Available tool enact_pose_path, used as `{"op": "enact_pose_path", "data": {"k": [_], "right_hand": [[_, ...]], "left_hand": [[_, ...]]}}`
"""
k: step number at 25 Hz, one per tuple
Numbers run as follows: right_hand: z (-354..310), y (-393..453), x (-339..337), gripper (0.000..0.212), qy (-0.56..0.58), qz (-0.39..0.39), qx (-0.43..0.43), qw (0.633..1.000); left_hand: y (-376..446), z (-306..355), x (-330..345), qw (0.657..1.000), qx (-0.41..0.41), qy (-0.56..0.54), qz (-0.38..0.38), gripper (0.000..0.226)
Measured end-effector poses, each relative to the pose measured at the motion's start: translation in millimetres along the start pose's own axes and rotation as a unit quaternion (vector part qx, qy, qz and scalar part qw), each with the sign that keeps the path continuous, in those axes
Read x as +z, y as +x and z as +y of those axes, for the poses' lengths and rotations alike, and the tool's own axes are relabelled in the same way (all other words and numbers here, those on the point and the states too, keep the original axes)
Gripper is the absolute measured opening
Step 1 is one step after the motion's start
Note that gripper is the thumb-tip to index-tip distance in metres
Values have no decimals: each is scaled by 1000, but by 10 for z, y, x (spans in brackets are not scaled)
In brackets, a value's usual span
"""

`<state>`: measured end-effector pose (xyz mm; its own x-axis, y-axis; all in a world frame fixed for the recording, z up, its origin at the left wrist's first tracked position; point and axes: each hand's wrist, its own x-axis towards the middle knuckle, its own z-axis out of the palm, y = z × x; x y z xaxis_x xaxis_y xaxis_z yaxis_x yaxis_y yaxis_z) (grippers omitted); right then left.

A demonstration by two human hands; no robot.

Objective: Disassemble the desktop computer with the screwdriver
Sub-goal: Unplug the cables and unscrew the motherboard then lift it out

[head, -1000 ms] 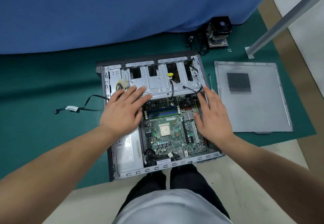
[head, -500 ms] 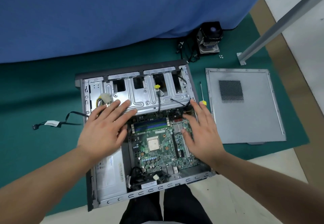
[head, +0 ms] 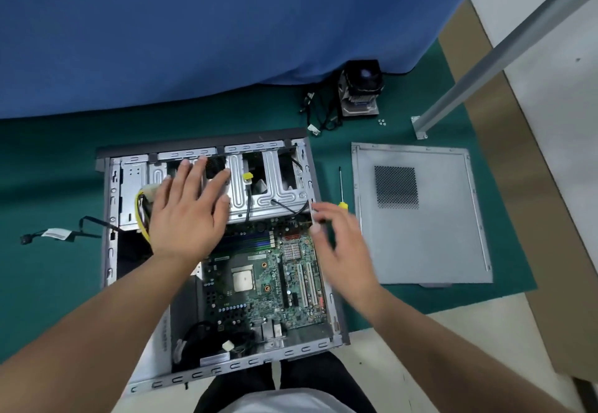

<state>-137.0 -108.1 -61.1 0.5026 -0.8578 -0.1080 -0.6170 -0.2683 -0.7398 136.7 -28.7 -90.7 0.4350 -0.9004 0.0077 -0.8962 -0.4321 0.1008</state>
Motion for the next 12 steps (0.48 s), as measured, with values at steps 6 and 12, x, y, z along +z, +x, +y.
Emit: {"op": "enact_pose_path", "data": {"k": [6,12], "right_hand": [[685,745,-45,37,-36,5,278,960],[912,793,295,34,-204,-53,271,939]], "left_hand": [[-19,24,48,999,-23,16,24,52],[-1,6,105,998,-16,17,52,52]]}}
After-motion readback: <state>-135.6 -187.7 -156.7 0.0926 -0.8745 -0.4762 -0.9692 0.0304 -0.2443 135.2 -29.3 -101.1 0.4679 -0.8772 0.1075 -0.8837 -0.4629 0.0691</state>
